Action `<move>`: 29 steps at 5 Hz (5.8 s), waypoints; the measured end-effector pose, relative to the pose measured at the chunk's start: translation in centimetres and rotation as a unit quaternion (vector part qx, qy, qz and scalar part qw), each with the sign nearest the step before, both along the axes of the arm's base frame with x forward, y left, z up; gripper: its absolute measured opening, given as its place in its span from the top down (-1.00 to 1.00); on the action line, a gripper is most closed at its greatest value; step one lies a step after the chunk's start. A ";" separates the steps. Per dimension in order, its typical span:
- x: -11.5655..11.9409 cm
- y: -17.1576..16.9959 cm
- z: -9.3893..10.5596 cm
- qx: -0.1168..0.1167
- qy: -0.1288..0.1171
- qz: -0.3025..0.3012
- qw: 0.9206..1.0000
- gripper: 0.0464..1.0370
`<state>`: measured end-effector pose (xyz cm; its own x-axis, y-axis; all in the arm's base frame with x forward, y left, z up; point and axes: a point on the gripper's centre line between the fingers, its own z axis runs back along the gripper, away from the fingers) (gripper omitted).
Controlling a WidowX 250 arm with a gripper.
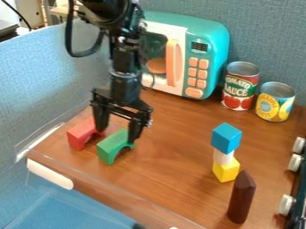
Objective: Move the green arch next to the block tower
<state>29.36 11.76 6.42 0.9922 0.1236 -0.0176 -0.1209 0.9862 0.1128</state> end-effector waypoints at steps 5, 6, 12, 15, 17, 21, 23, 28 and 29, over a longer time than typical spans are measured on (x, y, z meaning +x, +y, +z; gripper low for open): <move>1.3 -0.1 -2.1 -0.012 0.031 -0.046 0.998 -0.92; 1.4 0.1 -2.3 -0.012 0.036 -0.040 0.998 -0.92; 0.1 2.7 -4.0 0.003 0.107 -0.004 0.994 -0.25; -1.3 -4.2 -0.6 -0.064 -0.003 -0.044 0.997 -0.09; -4.4 -10.0 -1.6 -0.076 0.027 -0.051 0.995 -0.09; -2.6 -9.4 -3.2 -0.076 0.031 0.080 0.993 -0.09; 1.0 -9.5 -0.7 -0.065 -0.006 0.068 0.996 -0.09; 0.7 -7.6 -4.1 -0.056 0.062 0.157 0.984 -0.09; 1.0 -7.5 -4.4 -0.055 0.069 0.154 0.984 -0.19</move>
<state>30.36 4.28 2.07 0.8952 0.4079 -0.1796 -0.4071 0.9124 0.0430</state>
